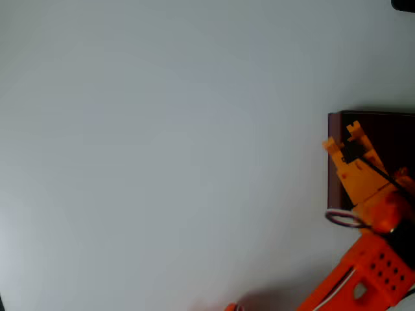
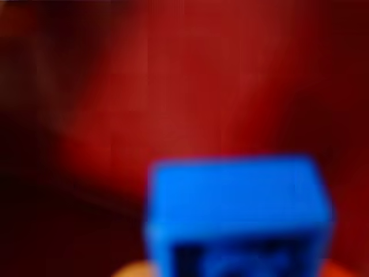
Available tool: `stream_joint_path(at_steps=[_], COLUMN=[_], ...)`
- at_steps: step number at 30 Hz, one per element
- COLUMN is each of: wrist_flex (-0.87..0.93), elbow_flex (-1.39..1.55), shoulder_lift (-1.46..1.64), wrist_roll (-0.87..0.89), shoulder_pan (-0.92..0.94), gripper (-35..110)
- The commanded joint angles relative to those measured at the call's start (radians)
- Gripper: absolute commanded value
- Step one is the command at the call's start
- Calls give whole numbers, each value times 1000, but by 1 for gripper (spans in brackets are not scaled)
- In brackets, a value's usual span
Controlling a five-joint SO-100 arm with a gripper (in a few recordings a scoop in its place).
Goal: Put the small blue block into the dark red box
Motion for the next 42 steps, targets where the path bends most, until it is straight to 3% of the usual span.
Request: stream_joint_path(at_steps=[1,5,13,19,25,30,34,42], wrist_flex=[-64,-127,-141,-146,-94,-14,120,123], elbow_flex=[-54,-43,101,393,742,922,1135,1273], shoulder_lift=[-84,-179,-32,356,899,1238,1686,1697], wrist_roll=[29,38,29,-51,-135,-170,-189,-222], shoulder_pan=[35,46,-11,-178,-500,-735,-804,-911], gripper=[1,14,18,16,3,3,4,2])
